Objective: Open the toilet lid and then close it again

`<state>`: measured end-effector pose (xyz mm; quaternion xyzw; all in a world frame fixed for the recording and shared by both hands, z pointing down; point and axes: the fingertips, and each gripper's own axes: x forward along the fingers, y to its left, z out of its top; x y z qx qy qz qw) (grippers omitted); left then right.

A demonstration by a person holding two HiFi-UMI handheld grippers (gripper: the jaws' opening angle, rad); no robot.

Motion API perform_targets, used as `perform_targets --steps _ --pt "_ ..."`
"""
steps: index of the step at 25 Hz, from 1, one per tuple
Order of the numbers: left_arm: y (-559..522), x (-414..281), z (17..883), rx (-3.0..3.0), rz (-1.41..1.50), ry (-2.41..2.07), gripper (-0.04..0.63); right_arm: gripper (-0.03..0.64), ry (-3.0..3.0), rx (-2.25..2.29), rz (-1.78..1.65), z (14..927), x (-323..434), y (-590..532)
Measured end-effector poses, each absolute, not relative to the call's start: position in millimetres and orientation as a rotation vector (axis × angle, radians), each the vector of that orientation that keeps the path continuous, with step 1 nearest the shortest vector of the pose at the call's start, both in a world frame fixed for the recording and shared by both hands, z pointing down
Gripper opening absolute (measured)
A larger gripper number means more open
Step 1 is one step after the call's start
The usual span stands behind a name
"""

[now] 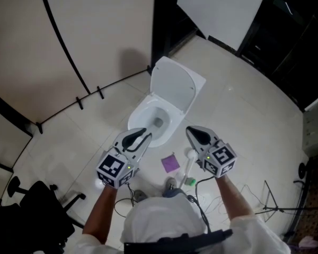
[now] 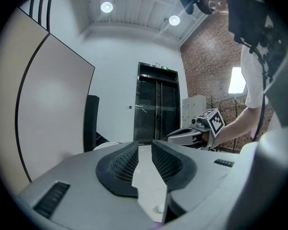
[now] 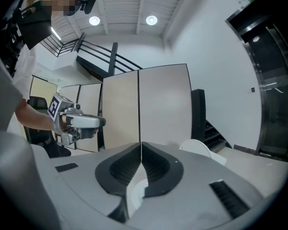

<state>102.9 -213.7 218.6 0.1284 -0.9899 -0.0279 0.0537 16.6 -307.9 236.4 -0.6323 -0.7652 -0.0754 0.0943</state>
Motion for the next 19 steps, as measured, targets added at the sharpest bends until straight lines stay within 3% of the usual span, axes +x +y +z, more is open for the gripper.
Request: perform_targets --steps 19 --pt "-215.2 106.1 215.2 0.377 -0.064 -3.003 0.08 0.008 -2.242 -1.902 -0.254 237.5 20.0 -304.4"
